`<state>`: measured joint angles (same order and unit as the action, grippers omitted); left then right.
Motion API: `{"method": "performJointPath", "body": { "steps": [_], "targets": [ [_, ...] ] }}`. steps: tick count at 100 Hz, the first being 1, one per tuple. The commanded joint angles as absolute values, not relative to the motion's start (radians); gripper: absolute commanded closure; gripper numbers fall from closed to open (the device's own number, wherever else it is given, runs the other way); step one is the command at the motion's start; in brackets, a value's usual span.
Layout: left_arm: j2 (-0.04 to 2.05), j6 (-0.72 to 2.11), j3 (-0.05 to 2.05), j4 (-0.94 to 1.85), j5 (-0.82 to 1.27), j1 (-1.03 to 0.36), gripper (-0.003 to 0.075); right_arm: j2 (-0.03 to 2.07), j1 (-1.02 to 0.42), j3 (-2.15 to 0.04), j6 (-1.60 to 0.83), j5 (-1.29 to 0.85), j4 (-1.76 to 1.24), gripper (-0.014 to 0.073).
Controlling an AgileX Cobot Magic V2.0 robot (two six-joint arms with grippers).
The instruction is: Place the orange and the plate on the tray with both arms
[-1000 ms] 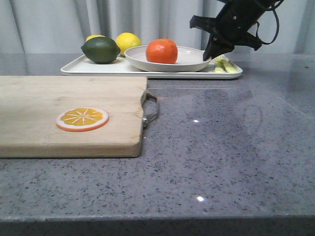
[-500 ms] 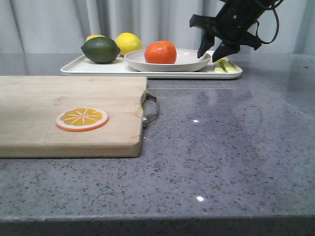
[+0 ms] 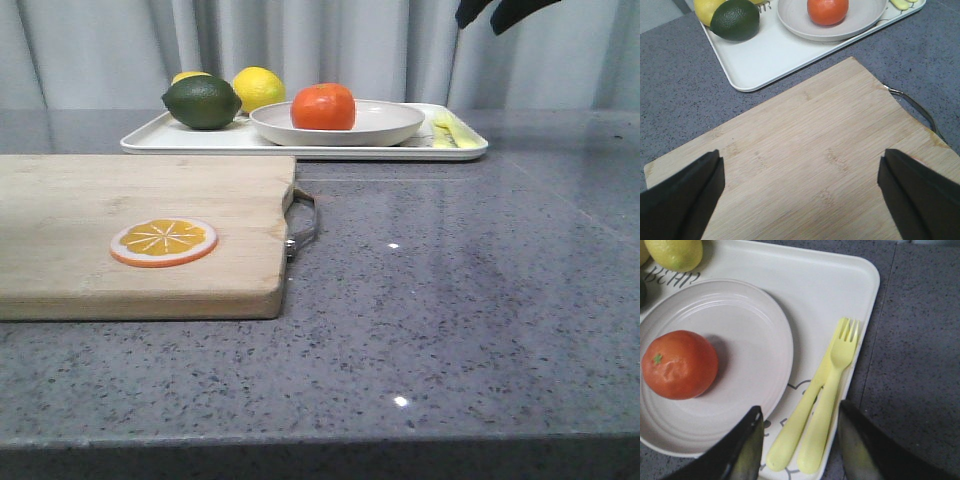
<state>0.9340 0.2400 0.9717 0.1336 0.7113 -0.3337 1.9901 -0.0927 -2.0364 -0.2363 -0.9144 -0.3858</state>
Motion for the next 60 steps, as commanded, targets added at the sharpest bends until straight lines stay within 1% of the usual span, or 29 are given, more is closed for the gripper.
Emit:
{"method": "performJointPath", "body": {
  "steps": [1,18,30,44,60],
  "targets": [
    [0.93,0.233,0.998,0.148,0.643,-0.328,0.0121,1.875,-0.08,-2.049,-0.285,-0.891,-0.4,0.0229],
    [0.93,0.233,0.998,0.148,0.643,-0.328,0.0121,1.744,-0.078,-1.963,-0.343,-0.871,-0.4,0.0229],
    [0.93,0.233,0.998,0.145,0.643,-0.328,0.0121,1.635,-0.078,-1.841,-0.382,-0.843,-0.4,0.0229],
    [0.93,0.233,0.998,0.139,0.64,-0.328,0.0121,1.472,-0.078,-1.621,-0.423,-0.747,-0.4,0.0229],
    [0.93,0.233,0.998,0.138,0.614,-0.325,0.0121,1.252,-0.078,-1.31,-0.475,-0.601,-0.4,0.0229]
  ]
}}
